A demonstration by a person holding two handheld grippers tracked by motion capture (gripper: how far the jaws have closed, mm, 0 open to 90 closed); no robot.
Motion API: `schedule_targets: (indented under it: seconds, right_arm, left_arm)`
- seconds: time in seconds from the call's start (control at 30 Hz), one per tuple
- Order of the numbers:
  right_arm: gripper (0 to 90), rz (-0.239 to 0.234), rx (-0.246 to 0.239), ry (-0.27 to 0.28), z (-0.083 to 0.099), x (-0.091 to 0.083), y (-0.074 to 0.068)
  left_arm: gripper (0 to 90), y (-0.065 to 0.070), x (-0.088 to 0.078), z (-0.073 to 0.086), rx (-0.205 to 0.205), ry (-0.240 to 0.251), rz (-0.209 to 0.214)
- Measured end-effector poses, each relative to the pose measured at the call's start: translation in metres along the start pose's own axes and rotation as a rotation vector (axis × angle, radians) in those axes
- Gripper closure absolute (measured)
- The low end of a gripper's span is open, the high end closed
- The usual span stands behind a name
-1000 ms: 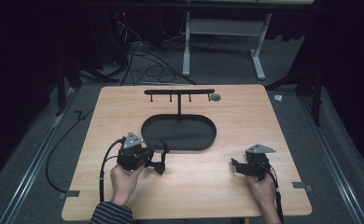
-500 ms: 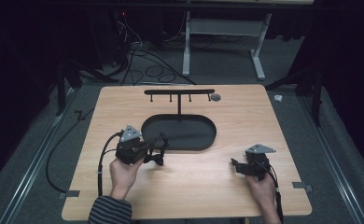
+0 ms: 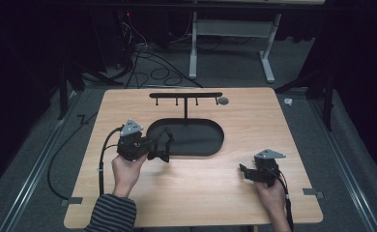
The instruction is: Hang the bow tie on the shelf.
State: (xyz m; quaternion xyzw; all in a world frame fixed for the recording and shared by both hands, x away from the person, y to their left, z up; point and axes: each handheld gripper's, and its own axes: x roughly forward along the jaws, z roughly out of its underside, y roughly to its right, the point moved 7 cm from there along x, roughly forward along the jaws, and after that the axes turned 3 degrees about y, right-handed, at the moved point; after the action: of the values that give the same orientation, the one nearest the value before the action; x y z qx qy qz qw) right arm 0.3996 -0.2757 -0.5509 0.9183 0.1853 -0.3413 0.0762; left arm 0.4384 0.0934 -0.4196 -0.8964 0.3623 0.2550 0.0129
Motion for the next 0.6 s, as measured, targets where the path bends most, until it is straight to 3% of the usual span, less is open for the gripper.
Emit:
schedule_targets:
  seconds: [0.23, 0.6]
  right_arm:
    - [29.3, 0.0, 0.0, 0.0, 0.0, 0.0, 0.0]
    - [29.3, 0.0, 0.0, 0.0, 0.0, 0.0, 0.0]
  left_arm:
    - [88.0, -0.006, 0.002, -0.013, -0.009, 0.022, 0.001]
    - [88.0, -0.019, 0.001, -0.032, -0.012, 0.049, -0.036]
